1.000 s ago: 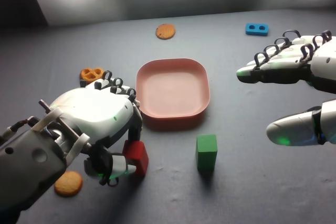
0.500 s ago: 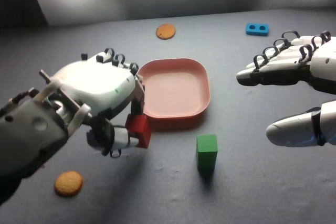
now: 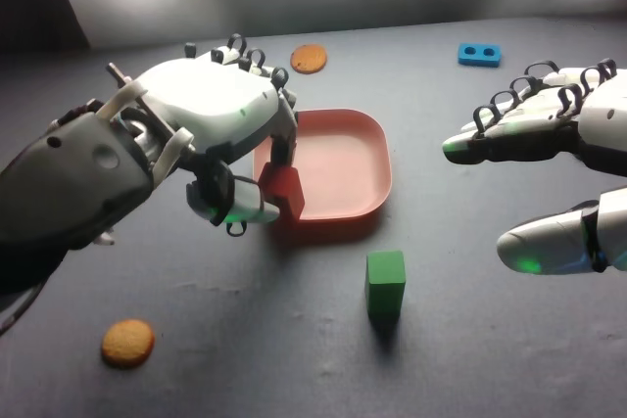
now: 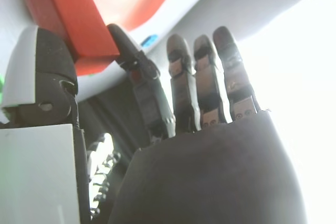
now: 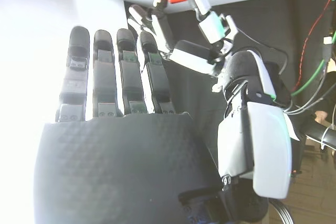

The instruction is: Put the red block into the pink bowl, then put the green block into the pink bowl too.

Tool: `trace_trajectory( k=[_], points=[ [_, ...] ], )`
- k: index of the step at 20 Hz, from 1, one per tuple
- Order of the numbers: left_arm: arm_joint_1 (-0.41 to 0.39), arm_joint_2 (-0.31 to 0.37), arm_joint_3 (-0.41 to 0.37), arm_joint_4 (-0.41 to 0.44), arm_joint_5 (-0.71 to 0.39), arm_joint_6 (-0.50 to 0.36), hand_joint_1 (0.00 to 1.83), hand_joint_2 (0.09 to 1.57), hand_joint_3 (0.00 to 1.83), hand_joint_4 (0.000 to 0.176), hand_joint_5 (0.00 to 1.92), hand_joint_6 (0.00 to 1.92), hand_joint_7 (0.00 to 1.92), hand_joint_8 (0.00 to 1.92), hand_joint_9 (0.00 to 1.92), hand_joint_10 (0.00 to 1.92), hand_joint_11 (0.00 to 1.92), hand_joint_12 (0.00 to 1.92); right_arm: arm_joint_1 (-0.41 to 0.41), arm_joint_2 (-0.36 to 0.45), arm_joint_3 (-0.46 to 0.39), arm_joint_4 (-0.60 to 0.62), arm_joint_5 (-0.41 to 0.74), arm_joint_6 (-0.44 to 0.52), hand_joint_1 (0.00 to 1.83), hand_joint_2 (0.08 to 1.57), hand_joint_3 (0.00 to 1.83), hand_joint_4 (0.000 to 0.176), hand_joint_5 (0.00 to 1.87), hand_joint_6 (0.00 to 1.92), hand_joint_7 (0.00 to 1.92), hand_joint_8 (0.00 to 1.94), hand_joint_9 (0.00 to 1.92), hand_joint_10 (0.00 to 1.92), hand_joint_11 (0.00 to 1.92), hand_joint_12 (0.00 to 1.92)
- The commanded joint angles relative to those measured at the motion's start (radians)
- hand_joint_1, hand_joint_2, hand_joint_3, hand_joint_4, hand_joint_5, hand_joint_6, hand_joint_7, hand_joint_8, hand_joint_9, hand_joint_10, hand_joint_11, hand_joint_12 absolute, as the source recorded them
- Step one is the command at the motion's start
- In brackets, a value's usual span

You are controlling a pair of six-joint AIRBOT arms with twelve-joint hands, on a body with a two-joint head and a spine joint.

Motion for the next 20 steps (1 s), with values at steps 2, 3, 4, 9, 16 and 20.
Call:
trace_trajectory(
  k=[2,3,4,9,16,20],
  points=[
    [-0.014,-0.003,0.035,0.076,-0.045,-0.035,1.15,1.07,0.0,0.0,1.09,0.8,0.48,0.0,0.27,0.01,0.0,0.59,0.016,0.01,-0.002,0.02,0.099,0.007,0.13,1.15,0.0,0.0,0.25,0.0,0.23,0.0,0.16,0.0,0.0,0.52],
    [-0.014,-0.012,0.055,0.098,-0.039,-0.058,1.12,1.1,0.01,0.0,1.01,0.93,0.44,0.02,0.26,0.0,0.0,0.56,0.016,0.01,-0.002,0.02,0.099,0.007,0.12,1.15,0.0,0.0,0.25,0.0,0.23,0.0,0.16,0.0,0.0,0.52],
    [-0.014,-0.018,0.067,0.108,-0.032,-0.068,1.12,1.1,0.01,0.0,1.01,0.93,0.44,0.02,0.26,0.0,0.0,0.56,0.016,0.01,-0.002,0.02,0.099,0.007,0.12,1.15,0.0,0.0,0.25,0.0,0.23,0.0,0.16,0.0,0.0,0.52],
    [-0.037,-0.055,0.15,0.168,0.004,-0.129,1.13,1.11,0.0,0.0,0.98,0.97,0.41,0.0,0.29,0.0,0.0,0.59,0.016,0.01,-0.002,0.02,0.099,0.007,0.11,1.15,0.0,0.0,0.21,0.0,0.2,0.0,0.15,0.0,0.0,0.5],
    [-0.065,-0.072,0.198,0.17,0.007,-0.129,1.12,1.13,0.0,0.0,0.94,1.03,0.47,0.0,0.3,0.01,0.0,0.33,0.016,0.01,-0.002,0.02,0.099,0.006,0.11,1.16,0.0,0.0,0.23,0.0,0.21,0.0,0.16,0.01,0.0,0.5],
    [-0.085,-0.087,0.226,0.172,0.028,-0.132,1.15,1.09,0.0,0.0,1.04,0.89,0.5,0.0,0.34,0.01,0.0,0.49,0.015,0.01,-0.002,0.02,0.099,0.006,0.12,1.15,0.0,0.0,0.25,0.0,0.24,0.0,0.19,0.0,0.0,0.58]
  ],
)
